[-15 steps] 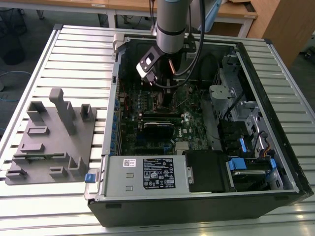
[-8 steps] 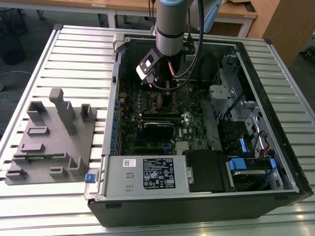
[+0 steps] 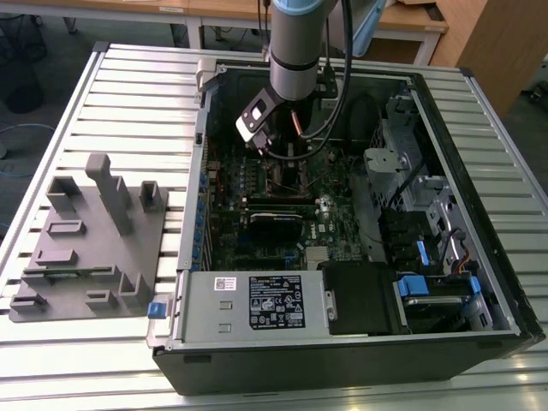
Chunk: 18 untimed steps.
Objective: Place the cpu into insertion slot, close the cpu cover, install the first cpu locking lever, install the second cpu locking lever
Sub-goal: 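Place the cpu into insertion slot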
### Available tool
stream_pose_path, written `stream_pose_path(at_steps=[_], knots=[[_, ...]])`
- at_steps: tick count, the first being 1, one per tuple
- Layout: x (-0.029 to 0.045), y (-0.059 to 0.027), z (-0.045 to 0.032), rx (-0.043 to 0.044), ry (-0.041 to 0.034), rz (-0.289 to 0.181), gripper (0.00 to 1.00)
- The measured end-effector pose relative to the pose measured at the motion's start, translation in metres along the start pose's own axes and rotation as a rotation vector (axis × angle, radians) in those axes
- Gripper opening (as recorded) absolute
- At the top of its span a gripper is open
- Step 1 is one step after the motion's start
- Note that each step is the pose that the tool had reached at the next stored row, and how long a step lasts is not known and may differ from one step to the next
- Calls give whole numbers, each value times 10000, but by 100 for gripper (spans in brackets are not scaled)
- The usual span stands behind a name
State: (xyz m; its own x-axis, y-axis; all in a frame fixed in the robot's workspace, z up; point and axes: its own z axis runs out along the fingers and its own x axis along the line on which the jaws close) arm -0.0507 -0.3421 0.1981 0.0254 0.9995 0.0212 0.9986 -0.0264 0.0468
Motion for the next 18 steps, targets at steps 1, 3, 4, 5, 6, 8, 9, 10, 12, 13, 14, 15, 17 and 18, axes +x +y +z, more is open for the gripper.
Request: stream_pose_path(at_steps=[1,3,4,5,6,8,9,10,12,13,14,15,17,18], knots=[[2,-1,4,0,0,0,54],[10,-3,10,-1,1,1,54],[18,-4,16,0,0,1,54],[24,-5,21,-1,2,0,54],[26,-5,23,-1,3,-1,54],[31,-5,29,0,8,1,54],[32,-6,36,0,7,0,54],[32,-7,42,4,3,0,54],[33,-7,51,4,2,0,54],[34,-7,52,3,4,0,54],[35,-7,53,3,6,1,54],[36,-7,55,1,8,1,54],[36,-5,56,2,11,1,54],[37,-1,56,3,12,2,54]])
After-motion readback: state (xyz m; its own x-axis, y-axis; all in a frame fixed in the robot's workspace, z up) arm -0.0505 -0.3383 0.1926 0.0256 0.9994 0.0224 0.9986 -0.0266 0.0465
